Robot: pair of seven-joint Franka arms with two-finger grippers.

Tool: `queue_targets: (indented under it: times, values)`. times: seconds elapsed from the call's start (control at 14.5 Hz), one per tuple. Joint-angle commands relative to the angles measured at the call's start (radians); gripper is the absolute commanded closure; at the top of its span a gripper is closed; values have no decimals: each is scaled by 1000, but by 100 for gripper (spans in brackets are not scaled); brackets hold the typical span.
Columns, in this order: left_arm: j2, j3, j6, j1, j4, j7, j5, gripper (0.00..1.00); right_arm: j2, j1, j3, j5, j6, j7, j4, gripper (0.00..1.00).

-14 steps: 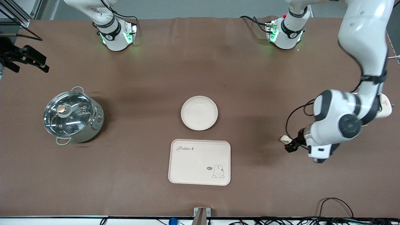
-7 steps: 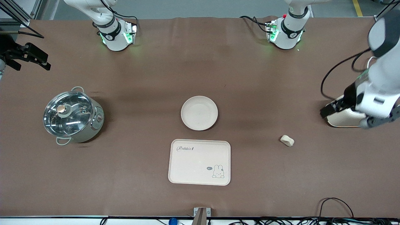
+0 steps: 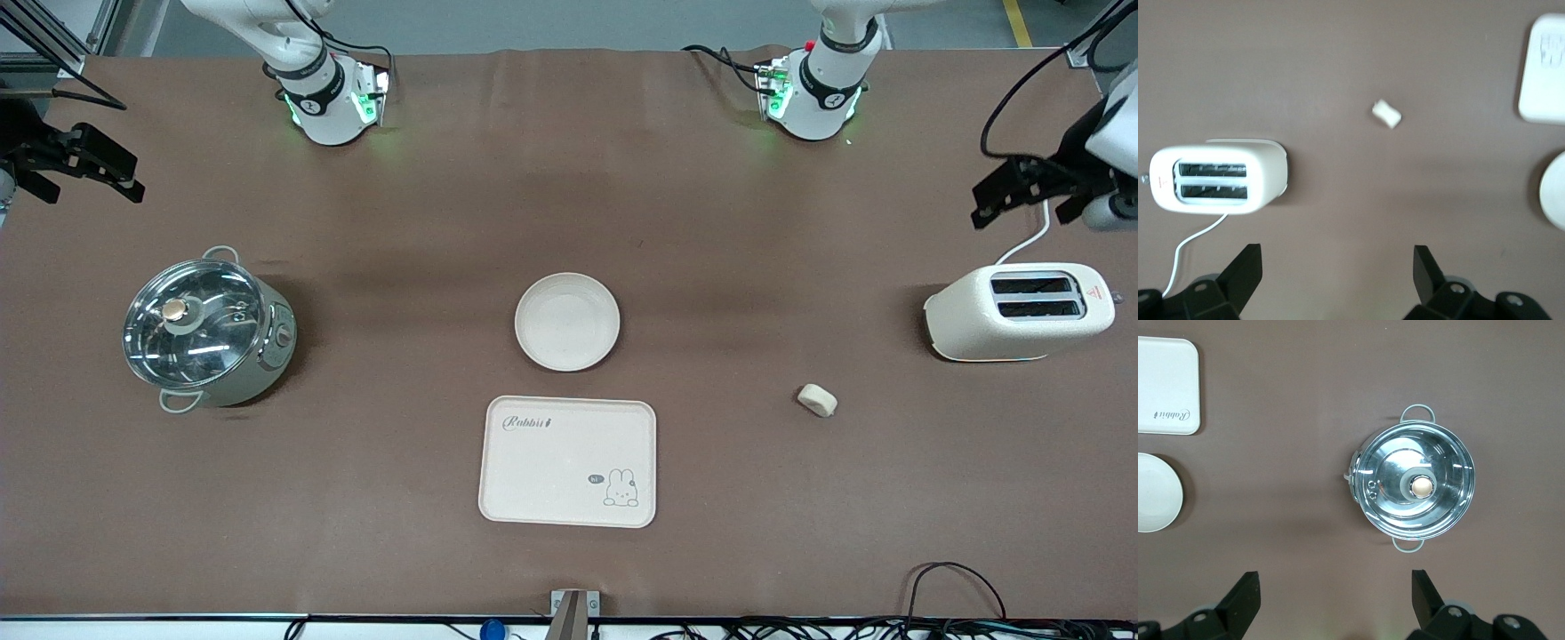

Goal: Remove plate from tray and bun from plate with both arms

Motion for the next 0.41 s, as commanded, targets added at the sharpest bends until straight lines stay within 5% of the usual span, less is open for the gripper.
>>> queue_targets:
  times: [0.0, 0.34]
  values:
    - [-117, 16, -39, -44, -99, 35, -13, 0, 1, -14, 14, 0, 0, -4, -1, 0]
    - [-83, 6, -61, -53, -30, 43, -31, 0, 3, -21, 9, 0, -7, -4, -1, 0]
